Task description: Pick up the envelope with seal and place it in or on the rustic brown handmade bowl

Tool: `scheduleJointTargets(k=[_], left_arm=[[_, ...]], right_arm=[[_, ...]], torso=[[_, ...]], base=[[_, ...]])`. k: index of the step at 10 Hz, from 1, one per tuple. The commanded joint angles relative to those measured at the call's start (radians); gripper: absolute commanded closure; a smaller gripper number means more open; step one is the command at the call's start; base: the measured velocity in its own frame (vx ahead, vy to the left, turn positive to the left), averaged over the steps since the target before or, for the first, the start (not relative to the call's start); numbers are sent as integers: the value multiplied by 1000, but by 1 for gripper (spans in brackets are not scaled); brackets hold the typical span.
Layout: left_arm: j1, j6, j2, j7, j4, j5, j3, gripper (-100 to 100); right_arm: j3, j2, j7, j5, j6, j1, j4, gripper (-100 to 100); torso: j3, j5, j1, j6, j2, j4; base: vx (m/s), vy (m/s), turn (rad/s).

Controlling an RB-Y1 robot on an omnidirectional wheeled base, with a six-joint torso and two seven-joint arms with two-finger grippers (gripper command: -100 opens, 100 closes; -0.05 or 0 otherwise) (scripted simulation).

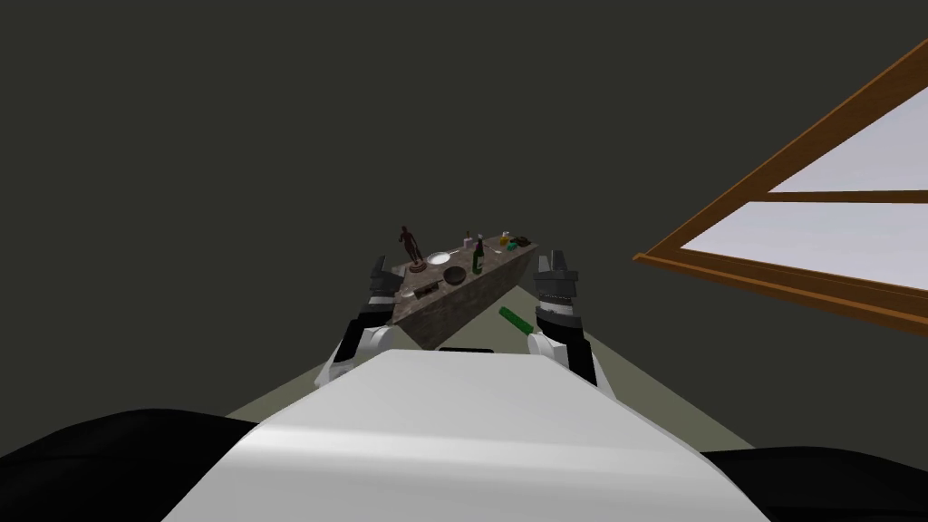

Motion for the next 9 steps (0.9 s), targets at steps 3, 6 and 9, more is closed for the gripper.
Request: scheduleJointTargets(k=[3, 6, 9], left_arm=[[-17, 99, 59, 53, 0, 78, 2, -100], [-26, 151, 87, 79, 2, 117, 2, -100], [-44, 234, 147, 132, 7, 197, 5, -100]], right_arm=[[0, 0, 0, 0, 0, 0, 0, 0], [0, 0, 0, 0, 0, 0, 0, 0], [0, 0, 0, 0, 0, 0, 0, 0]], torso=[[0, 0, 1, 0, 0, 0], [0, 0, 1, 0, 0, 0], [0, 0, 1, 0, 0, 0]], base=[[31, -52, 39], [34, -47, 36], [34, -52, 40]])
